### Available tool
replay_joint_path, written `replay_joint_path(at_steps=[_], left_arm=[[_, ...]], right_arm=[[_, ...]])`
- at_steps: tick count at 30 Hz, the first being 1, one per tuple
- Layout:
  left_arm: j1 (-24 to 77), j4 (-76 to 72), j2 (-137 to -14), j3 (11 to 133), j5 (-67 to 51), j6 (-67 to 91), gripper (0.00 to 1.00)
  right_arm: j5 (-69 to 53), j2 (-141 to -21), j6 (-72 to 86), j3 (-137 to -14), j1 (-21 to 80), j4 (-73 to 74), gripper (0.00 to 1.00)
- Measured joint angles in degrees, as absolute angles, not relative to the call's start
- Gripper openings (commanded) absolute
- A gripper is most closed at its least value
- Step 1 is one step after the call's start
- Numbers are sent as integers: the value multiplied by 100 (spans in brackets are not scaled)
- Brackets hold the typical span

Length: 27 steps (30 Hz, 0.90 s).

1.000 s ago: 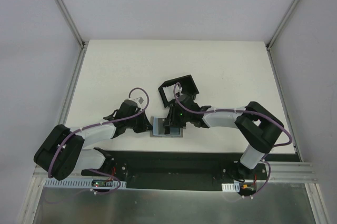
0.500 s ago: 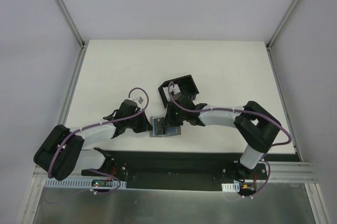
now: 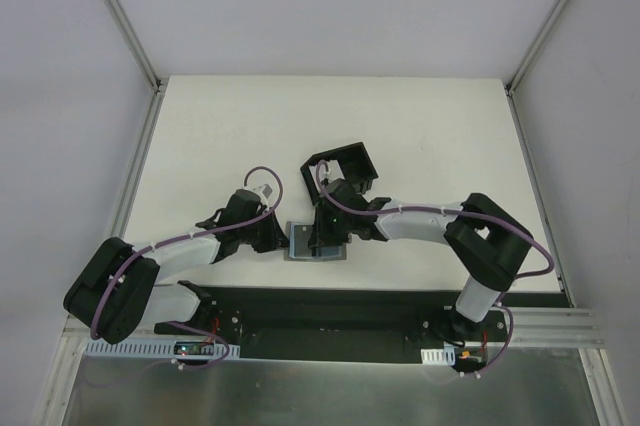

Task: Put the credit cards into the card holder
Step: Insert the credit card into the card holder.

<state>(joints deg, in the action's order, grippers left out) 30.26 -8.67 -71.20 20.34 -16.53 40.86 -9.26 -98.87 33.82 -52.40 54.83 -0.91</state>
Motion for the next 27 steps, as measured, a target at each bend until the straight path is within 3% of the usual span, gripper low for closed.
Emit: replay_joint_path(at_steps=[3,5,9,14,17,21,23,27], left_arm=[[3026,-867,-7120,2034,-1653,4088,0],[3026,-867,-7120,2034,-1653,4088,0],[3026,-869,-7120,2034,-1653,4088,0],[3026,-869,-7120,2034,-1653,4088,0],[3026,-869,-7120,2034,-1653,4088,0],[3026,-869,-7122,2034,-1653,4088,0],[3026,-869,-7122,2034,-1653,4086,0],[3026,-869,-7122,2034,-1653,4088,0]], right_arm=[[-829,-9791,3378,-5227,5505,49,29],[-768,-9703,3369,-5225,5540,71,21],[-683,-9638,3293,-5223,5631,71,20],[-674,-9660,3280,-5249,5719,242,44],[-683,-9688,3262,-5253,5835,307,45],[-685,-9806,3238,-5363,5902,399,33],[-681,-9867,3234,-5433,5896,493,18],[-572,-9948,3201,-5548,5885,740,2]])
